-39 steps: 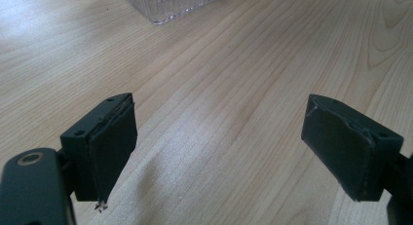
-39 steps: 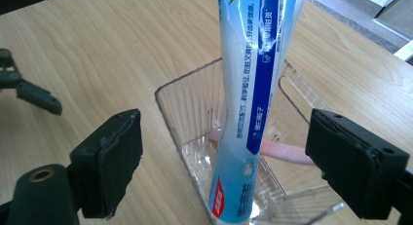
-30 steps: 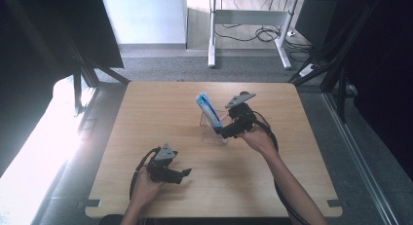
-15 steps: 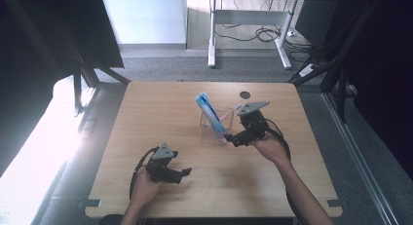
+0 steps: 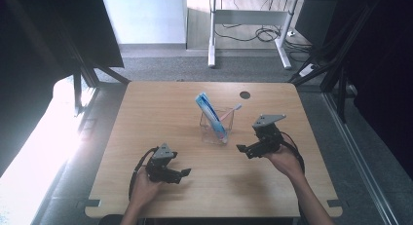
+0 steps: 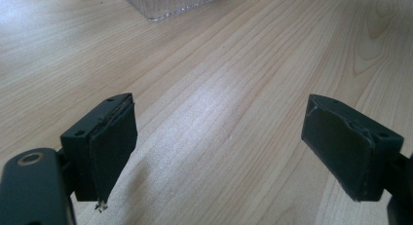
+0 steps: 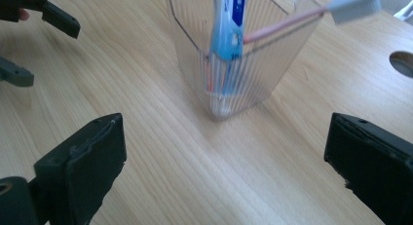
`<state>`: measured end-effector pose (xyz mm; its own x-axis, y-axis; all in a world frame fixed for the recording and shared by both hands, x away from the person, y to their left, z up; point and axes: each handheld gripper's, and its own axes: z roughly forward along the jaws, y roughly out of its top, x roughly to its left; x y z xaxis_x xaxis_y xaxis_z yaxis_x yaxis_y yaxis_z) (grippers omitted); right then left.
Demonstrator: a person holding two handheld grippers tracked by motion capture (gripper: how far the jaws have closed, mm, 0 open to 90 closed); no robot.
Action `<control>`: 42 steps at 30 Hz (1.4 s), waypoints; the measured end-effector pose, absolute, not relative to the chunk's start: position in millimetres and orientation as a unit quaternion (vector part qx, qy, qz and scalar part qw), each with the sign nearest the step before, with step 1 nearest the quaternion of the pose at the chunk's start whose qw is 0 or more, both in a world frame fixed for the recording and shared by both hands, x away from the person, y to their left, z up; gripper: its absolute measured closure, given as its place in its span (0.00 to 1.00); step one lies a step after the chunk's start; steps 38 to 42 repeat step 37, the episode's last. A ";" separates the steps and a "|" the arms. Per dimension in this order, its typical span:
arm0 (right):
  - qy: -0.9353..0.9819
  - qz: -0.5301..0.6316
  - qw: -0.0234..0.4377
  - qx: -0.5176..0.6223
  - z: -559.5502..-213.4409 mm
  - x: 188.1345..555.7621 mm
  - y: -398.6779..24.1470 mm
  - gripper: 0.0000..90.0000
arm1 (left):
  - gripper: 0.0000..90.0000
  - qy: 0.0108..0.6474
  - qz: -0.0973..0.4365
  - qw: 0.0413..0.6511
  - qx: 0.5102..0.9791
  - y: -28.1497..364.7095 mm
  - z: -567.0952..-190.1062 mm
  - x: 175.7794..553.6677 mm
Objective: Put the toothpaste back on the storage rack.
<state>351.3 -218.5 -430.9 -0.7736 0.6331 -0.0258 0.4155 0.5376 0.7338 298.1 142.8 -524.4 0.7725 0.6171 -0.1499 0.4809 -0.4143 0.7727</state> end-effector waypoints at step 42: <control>0.854 0.362 0.149 0.344 -520.4 310.1 -265.1 0.00 | 0.15 0.318 0.087 0.406 0.853 135.7 -529.8 297.3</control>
